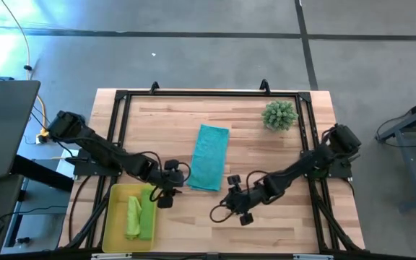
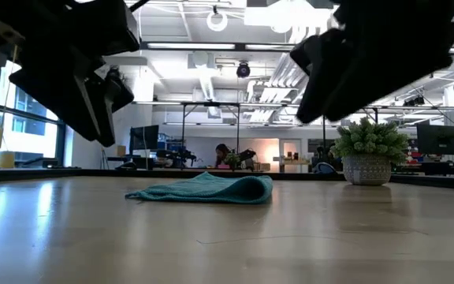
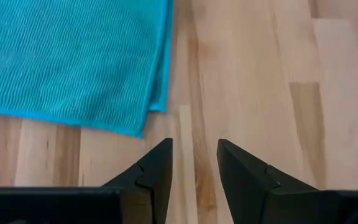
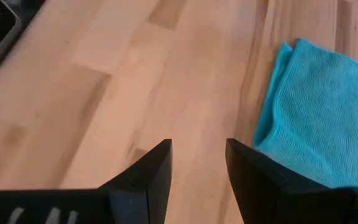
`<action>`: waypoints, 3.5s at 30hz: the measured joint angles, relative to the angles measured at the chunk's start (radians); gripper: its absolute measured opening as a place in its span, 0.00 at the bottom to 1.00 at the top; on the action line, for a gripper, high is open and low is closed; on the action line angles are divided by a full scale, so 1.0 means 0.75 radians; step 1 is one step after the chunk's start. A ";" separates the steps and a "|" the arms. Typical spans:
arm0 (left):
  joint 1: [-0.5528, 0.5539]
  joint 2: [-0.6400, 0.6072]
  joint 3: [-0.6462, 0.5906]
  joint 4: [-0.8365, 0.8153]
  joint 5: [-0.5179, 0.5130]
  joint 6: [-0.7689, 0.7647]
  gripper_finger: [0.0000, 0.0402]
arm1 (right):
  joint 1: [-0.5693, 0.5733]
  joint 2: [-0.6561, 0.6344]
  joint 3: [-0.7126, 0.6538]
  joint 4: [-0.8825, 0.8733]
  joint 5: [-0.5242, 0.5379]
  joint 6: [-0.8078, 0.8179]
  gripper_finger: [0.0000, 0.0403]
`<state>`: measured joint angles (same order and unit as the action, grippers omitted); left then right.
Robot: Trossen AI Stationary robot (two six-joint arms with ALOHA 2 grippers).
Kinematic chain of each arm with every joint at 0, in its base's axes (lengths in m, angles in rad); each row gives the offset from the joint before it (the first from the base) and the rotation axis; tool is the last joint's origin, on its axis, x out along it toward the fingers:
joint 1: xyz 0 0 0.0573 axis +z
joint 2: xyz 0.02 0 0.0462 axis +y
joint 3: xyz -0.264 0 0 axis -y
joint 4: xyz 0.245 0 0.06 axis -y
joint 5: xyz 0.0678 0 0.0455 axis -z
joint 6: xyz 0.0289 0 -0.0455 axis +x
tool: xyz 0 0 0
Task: Roll microfiber towels into tight, uniform cylinder then place into a basket
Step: Fold the blue microfiber towel, then roll the blue microfiber towel
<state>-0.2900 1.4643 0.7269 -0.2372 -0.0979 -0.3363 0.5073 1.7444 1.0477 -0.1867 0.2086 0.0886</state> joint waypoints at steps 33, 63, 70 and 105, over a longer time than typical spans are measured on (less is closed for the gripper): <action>-0.010 0.053 0.001 0.094 0.041 0.020 0.29 | -0.148 0.293 0.005 0.381 0.301 -0.181 0.39; -0.010 0.054 0.001 0.025 0.046 0.044 0.29 | -0.159 0.293 0.006 0.263 0.273 -0.162 0.08; -0.010 0.055 0.001 0.021 0.046 0.044 0.29 | -0.155 0.291 0.006 0.299 0.300 -0.082 0.01; -0.010 0.055 0.001 -0.018 0.040 0.044 0.29 | 0.036 0.211 0.007 0.143 0.560 0.605 0.18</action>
<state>-0.2972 1.5055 0.7277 -0.2506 -0.0677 -0.3031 0.5342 1.9026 1.0531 -0.0796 0.6287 0.5423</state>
